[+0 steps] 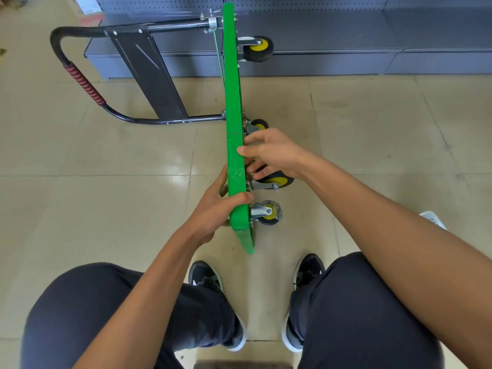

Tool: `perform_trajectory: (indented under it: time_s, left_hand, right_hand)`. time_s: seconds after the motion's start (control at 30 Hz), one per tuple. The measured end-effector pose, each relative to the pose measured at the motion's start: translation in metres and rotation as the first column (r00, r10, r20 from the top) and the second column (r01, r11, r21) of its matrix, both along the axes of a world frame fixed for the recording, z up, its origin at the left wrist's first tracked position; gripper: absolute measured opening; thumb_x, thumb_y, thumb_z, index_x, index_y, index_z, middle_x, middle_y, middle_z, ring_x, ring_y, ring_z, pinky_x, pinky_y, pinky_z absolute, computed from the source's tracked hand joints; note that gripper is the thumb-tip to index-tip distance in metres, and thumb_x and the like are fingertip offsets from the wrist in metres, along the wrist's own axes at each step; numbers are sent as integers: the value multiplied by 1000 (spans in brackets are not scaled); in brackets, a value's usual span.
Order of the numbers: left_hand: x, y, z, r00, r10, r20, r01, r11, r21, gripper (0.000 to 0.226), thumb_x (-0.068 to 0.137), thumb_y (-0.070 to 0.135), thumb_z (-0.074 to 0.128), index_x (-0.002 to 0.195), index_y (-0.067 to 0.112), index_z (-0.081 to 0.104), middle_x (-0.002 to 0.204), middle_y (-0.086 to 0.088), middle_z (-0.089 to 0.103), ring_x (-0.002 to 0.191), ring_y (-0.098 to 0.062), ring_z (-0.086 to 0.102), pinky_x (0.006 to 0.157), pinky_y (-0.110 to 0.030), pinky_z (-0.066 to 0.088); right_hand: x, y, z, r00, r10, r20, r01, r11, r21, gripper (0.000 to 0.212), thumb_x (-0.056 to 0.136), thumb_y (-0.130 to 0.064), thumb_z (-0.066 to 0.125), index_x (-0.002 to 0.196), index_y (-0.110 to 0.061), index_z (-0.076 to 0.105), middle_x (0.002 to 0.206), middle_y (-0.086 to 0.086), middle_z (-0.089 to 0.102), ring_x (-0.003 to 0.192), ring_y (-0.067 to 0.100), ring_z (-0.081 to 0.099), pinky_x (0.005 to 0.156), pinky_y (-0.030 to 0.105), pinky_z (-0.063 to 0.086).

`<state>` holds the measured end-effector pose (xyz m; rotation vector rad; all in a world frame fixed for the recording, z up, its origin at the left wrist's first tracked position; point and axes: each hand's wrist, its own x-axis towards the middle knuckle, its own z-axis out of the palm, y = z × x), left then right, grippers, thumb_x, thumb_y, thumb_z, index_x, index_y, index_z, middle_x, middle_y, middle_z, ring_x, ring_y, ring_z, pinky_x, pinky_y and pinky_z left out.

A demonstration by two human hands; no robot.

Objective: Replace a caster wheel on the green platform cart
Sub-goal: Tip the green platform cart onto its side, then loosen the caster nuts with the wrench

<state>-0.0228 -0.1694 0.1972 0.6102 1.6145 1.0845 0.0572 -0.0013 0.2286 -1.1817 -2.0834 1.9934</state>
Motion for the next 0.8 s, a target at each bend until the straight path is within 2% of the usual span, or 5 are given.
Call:
perform_trajectory:
  time_s: [0.13,0.23,0.43,0.57,0.8]
  left_hand:
    - [1,1,6,998,12,-59,-12,1000,1,100,69,38,78,151,52,23,145,5,51,114,-19,66,89,-53,57]
    - [2,3,20,967,54,-249,-50,999,21,105,70,44,77,155,47,15,160,12,30,142,-18,39,110,-52,42]
    - [26,34,68,656,81,-750,128,968,217,70,89,27,69,152,33,38,163,8,27,149,-4,22,119,-25,18]
    - [58,79,69,597,-52,-800,340,920,194,65,90,26,67,150,29,42,161,4,30,149,-6,23,117,-20,16]
    - [138,153,1,568,-416,-710,589,808,-1,57,94,18,63,148,21,45,154,1,43,139,-15,41,103,-9,22]
  right_hand:
    - [11,7,3,1000,21,9,-21,999,27,29,97,-20,66,123,-10,59,107,19,70,79,24,69,75,43,64]
    - [29,19,7,1000,1,-4,-1,999,40,26,98,-20,64,122,-9,61,97,12,69,77,21,67,70,37,62]
    - [102,54,2,985,-168,-21,169,985,33,15,98,-21,65,111,-15,65,98,9,73,78,19,70,73,36,62]
    - [171,68,-21,934,-357,-10,357,934,-19,21,99,-20,63,117,-10,64,97,10,71,77,22,69,69,35,60]
    - [309,62,-100,777,-608,163,623,779,-68,23,101,-16,56,120,-8,65,109,15,73,95,30,74,85,41,61]
